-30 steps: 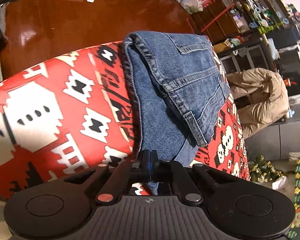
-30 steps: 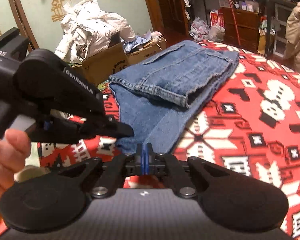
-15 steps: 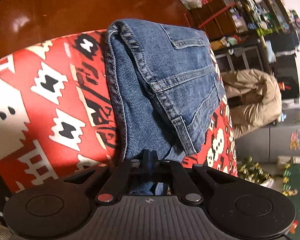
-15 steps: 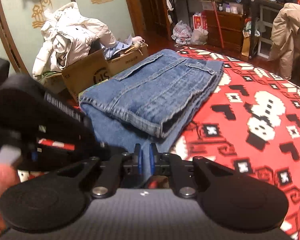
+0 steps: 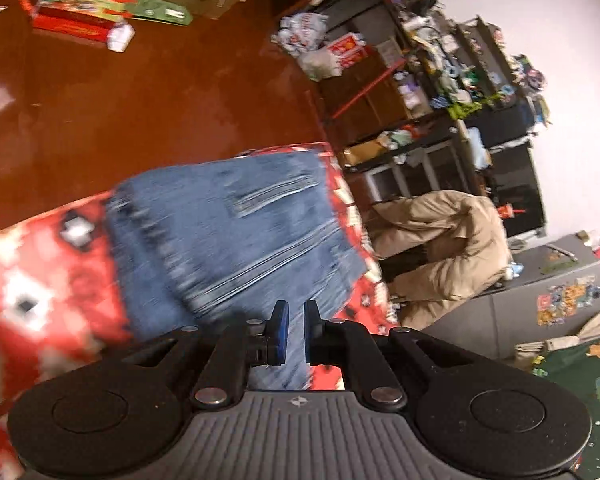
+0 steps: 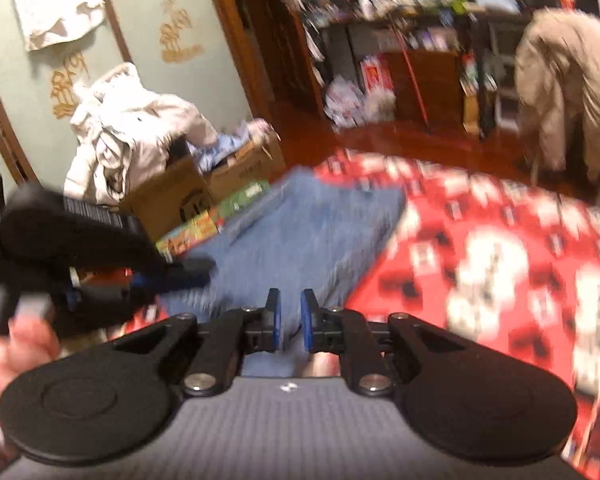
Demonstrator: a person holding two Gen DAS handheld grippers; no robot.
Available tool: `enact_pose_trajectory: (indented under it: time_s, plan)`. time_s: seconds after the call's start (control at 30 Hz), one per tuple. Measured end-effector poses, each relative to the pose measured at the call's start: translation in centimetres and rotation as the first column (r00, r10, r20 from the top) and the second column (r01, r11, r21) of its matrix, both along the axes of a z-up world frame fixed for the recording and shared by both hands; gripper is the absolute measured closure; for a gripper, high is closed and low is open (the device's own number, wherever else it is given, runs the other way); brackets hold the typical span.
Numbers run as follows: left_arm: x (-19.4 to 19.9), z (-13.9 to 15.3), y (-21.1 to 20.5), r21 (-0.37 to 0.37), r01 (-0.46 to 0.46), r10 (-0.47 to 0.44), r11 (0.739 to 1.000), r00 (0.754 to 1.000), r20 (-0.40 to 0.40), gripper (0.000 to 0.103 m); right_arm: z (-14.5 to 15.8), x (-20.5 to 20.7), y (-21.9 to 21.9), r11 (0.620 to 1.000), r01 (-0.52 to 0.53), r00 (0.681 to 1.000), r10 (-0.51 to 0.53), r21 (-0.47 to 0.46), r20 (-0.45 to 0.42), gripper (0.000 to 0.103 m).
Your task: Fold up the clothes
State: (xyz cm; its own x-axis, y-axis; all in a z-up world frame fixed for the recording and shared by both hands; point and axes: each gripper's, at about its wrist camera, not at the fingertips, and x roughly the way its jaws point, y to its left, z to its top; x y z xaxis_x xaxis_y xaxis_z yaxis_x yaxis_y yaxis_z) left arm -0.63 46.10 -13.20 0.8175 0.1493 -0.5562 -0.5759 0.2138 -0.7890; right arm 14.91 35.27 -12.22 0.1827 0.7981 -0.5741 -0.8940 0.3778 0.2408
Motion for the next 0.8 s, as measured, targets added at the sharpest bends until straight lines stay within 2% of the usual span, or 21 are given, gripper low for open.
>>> enact_pose_trajectory:
  time_s: [0.07,0.13,0.2,0.27,0.4,0.5,0.57,0.6,0.67,0.77,0.8]
  plan:
    - [1.4,-0.3,0.4,-0.007,-0.008,0.008,1.0,1.0,-0.012,0.097,0.5,2.3,2.6,1.0,-0.024,0.999,0.023,0.012,0.031,0.09]
    - [1.9,-1.4,0.4,-0.016,-0.031,0.029,0.999,0.996,-0.084,0.093,0.5,4.6,5.3,0.999,-0.052,0.998,0.051,0.014,0.045,0.09]
    - [2.2,-2.5,0.3,-0.041,-0.051,0.045,0.998,0.991,-0.129,0.1,-0.5,6.4,8.2,0.998,-0.068,0.997,0.069,-0.009,0.046,0.09]
    - [2.2,-3.0,0.4,-0.059,-0.069,0.061,0.996,0.99,-0.13,0.1,-1.6,8.2,11.1,0.996,-0.082,0.996,0.084,-0.034,0.043,0.09]
    - [2.5,-2.5,-0.5,-0.008,-0.053,0.051,0.999,0.984,-0.174,0.1,-5.1,11.2,15.4,0.991,-0.036,0.996,0.047,-0.132,0.075,0.09]
    - [2.5,-2.5,-0.3,-0.016,-0.051,0.047,0.999,0.983,-0.177,0.1,-6.6,13.0,16.0,0.988,-0.003,0.996,0.018,-0.154,0.091,0.103]
    - [2.3,-2.4,-0.2,-0.034,-0.055,0.049,0.998,0.984,-0.172,0.1,-6.6,13.4,15.7,0.989,0.027,0.997,-0.016,-0.144,0.075,0.103]
    - [2.2,-2.4,-0.2,-0.04,-0.057,0.049,0.998,0.984,-0.17,0.1,-6.2,13.2,15.5,0.991,0.033,0.997,-0.023,-0.132,0.076,0.099]
    - [1.9,-2.1,0.0,-0.037,-0.05,0.043,0.998,0.985,-0.165,0.1,-5.2,12.1,14.8,0.994,0.024,0.996,-0.015,-0.102,0.087,0.098]
    - [2.2,-0.8,-0.3,0.039,-0.005,0.012,0.999,0.983,-0.185,0.094,-3.0,9.9,12.7,0.998,0.003,0.997,0.002,-0.06,0.08,0.097]
    - [2.3,-0.3,-0.5,0.075,0.005,0.009,0.997,0.981,-0.195,0.089,-2.3,9.2,11.7,0.998,0.006,0.997,-0.002,-0.055,0.074,0.093]
